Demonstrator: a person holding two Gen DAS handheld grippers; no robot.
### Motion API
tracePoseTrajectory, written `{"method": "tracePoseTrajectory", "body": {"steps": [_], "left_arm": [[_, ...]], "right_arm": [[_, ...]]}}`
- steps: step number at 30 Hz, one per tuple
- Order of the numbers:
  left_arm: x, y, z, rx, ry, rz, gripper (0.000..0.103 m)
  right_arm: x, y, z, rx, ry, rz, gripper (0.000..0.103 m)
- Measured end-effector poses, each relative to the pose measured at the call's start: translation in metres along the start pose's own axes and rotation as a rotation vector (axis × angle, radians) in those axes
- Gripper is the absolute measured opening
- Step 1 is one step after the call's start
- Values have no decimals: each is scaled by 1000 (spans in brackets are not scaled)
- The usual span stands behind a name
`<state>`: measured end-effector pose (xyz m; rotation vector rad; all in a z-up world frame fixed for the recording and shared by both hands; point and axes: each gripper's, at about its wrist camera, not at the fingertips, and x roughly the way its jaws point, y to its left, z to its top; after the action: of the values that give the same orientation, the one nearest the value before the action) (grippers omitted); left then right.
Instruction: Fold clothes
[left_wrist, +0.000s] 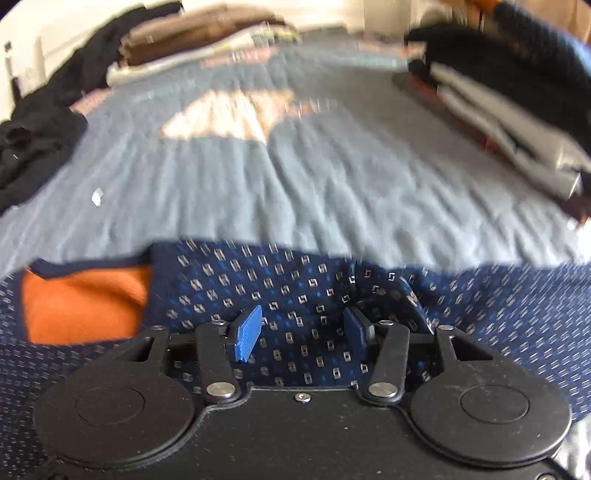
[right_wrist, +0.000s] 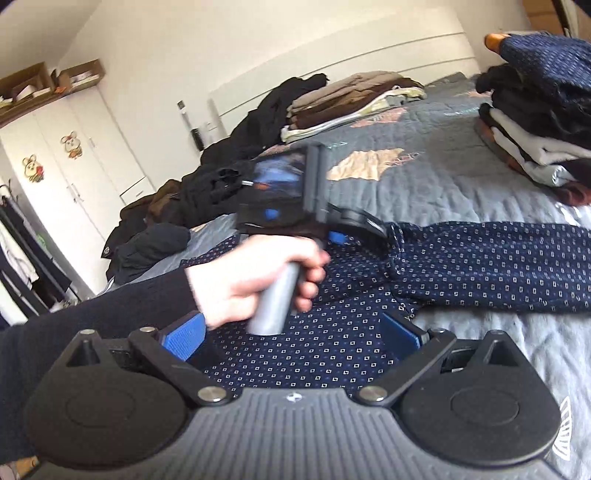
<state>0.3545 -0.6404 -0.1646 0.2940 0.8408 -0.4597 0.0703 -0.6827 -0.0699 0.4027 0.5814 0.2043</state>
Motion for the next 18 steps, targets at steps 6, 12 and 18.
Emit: {"method": "tracePoseTrajectory", "body": {"steps": [6, 12, 18], "left_arm": [[-36, 22, -16, -13, -41, 13, 56], [-115, 67, -45, -79, -140, 35, 73], [-198, 115, -124, -218, -117, 124, 80]], "right_arm": [[-3, -8, 2, 46, -9, -2, 101], [-4, -1, 3, 39, -16, 24, 101], [3, 18, 4, -7, -23, -22, 101]]}}
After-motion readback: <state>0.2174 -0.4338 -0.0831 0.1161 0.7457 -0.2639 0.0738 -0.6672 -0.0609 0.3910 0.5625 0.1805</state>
